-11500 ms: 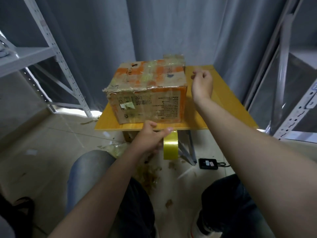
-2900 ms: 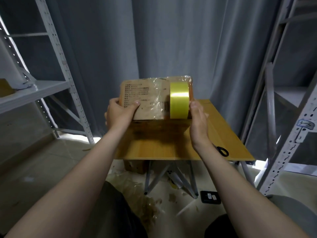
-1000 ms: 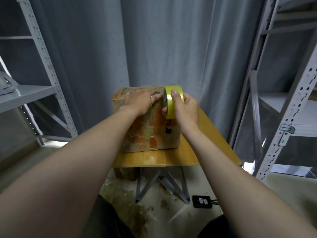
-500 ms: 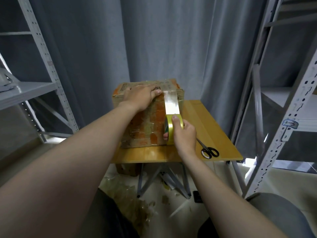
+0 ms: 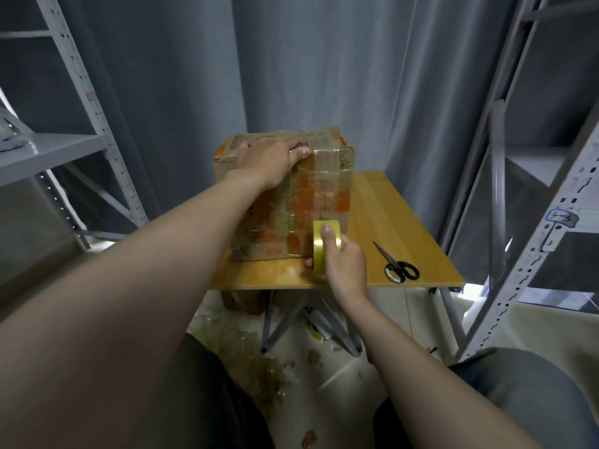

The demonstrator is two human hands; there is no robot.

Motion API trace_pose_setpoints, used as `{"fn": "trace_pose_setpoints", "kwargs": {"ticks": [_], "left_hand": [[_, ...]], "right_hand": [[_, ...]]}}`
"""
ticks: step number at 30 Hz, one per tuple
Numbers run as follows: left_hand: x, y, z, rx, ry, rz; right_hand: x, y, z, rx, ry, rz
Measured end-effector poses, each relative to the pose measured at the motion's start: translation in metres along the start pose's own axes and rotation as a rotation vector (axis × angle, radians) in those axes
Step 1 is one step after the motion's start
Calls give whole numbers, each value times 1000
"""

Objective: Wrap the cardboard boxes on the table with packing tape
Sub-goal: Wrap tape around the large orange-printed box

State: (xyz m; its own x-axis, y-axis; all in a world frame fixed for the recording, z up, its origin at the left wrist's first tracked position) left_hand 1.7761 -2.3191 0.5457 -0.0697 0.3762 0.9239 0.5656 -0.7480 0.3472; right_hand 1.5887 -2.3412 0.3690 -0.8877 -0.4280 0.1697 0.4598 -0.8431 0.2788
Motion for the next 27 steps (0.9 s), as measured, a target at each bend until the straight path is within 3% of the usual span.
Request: {"fn": "trace_pose_setpoints", "kwargs": {"ticks": [4,12,15,19,21,23,27], "left_hand": [[0,-2,-1,5,-8,11],[2,-5,1,-29,-2,-40],[8,-11,0,-96,-115,-148],[23,-45,27,-84,-406,-474],[15,-69,56,9,-497,-636],[-12,-90,93,209,-654,-670],[-98,-109,135,646,-952,-274]], "right_hand": [[-4,-5,-12,-75,-38,25],[0,1,-5,-36,-80,-5],[5,-3,-13,-66,-81,-55],[21,1,-17,-44,-24,-187],[33,9,-18,0,-27,-242],[40,20,-20,4,-24,-252],[33,40,-28,-64,-7,-166]]}}
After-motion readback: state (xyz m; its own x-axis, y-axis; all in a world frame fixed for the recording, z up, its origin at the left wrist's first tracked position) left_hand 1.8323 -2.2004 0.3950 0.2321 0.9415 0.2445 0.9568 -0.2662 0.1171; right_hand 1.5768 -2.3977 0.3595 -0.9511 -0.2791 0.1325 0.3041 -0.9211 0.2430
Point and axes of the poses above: each hand's wrist, its own y-axis towards the middle knuckle, its own x-axis out of the back of the hand, z = x × y, the point moved 8 cm from there along y, towards the middle knuckle, and after that the axes turned 9 degrees about x, right-handed, at the moved point
